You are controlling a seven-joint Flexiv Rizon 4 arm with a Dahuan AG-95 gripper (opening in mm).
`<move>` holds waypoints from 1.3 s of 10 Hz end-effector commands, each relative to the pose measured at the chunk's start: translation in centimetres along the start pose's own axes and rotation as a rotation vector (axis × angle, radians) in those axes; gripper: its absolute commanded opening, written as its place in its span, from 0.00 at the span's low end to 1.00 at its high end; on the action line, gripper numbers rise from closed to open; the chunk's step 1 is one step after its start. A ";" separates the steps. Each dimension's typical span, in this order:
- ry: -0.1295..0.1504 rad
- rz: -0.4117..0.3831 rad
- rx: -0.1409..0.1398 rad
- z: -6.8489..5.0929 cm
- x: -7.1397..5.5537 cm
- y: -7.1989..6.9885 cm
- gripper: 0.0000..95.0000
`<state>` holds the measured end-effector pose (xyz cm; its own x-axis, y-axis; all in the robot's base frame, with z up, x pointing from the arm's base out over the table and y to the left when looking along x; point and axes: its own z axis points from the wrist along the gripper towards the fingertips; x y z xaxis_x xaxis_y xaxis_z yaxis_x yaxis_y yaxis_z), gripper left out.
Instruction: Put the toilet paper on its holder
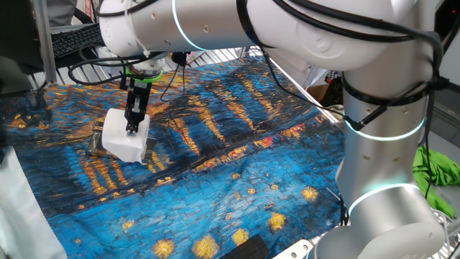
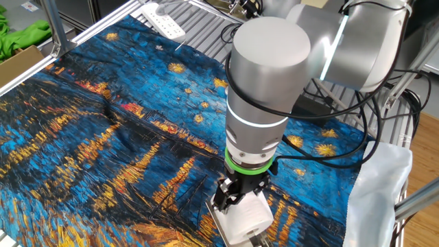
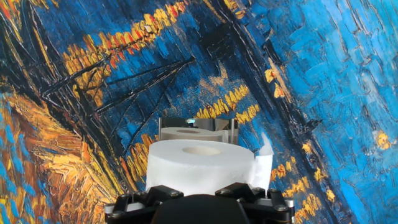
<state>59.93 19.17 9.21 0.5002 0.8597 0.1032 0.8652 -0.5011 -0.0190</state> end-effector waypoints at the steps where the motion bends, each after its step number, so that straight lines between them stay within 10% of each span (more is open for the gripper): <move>1: -0.003 -0.003 0.006 0.0 0.0 0.0 0.00; 5: -0.069 -0.054 -0.006 0.0 0.0 0.0 0.00; 13: -0.005 -0.097 -0.019 0.0 0.0 0.0 0.00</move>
<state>59.87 19.10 9.23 0.4014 0.9102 0.1016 0.9146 -0.4043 0.0084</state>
